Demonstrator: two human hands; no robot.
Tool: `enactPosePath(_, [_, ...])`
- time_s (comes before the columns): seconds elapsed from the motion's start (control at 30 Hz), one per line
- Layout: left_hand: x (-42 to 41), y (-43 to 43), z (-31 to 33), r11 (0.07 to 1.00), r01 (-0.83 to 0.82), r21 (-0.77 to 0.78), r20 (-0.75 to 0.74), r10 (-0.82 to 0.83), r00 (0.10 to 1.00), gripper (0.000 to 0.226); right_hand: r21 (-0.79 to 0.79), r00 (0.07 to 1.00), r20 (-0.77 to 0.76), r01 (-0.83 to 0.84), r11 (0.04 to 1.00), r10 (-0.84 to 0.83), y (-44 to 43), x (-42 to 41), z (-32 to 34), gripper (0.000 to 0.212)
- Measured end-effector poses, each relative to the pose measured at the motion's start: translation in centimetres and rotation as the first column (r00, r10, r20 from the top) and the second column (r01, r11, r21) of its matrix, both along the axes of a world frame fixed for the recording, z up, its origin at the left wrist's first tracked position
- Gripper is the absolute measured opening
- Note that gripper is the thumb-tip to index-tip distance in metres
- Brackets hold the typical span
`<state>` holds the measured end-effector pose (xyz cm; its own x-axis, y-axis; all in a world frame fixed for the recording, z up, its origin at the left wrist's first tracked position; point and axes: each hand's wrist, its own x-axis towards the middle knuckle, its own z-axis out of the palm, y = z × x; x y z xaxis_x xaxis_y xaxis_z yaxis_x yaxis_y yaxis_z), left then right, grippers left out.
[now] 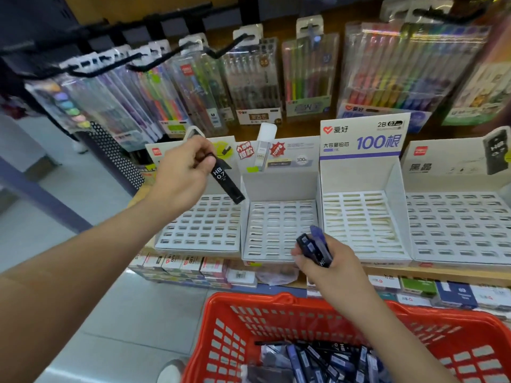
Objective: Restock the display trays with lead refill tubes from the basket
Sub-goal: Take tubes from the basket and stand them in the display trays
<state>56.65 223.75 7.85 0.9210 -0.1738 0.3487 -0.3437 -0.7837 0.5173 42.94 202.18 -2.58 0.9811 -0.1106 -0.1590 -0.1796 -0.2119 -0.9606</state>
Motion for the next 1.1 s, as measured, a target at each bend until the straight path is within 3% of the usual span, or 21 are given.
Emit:
enactPosePath(0.13, [0.5,2.3,-1.8,0.985,-0.046,0.164,0.001,0.046,0.999,0.012,-0.095,0.984,-0.024,-0.179,0.979,0.178,2.6,0.8,0.7,0.011])
enactPosePath(0.43, [2.8,2.6,-4.8,0.982,-0.038,0.187,-0.032,0.045,0.998,0.019,-0.347,0.936,0.053,-0.309,0.886,0.348,6.2,3.9,0.1,0.005])
enactPosePath(0.53, [3.5,2.3,-4.6,0.985,-0.005,0.170,-0.050,0.014,0.999,0.021,-0.444,0.912,0.076,-0.331,0.832,0.403,6.9,4.0,-0.1,0.024])
enactPosePath(0.67, [4.2,2.1,-4.7,0.984,0.002,0.180,-0.016,0.001,1.000,0.023,-0.577,0.875,0.130,-0.315,0.754,0.466,7.1,4.4,-0.5,0.034])
enactPosePath(0.8, [4.6,2.4,-4.8,0.988,-0.008,0.153,-0.012,0.010,1.000,0.023,-0.721,0.868,0.004,-0.341,0.603,0.496,7.5,5.1,-0.4,0.056])
enactPosePath(0.93, [4.3,2.6,-4.7,0.978,0.062,0.201,-0.036,-0.056,0.998,0.022,-0.820,0.869,-0.096,-0.345,0.456,0.485,8.2,6.2,0.2,0.059])
enactPosePath(1.1, [4.2,2.4,-5.4,0.993,0.027,0.118,-0.091,-0.017,0.996,0.026,-0.837,0.871,-0.103,-0.337,0.432,0.480,8.1,6.7,0.1,0.057])
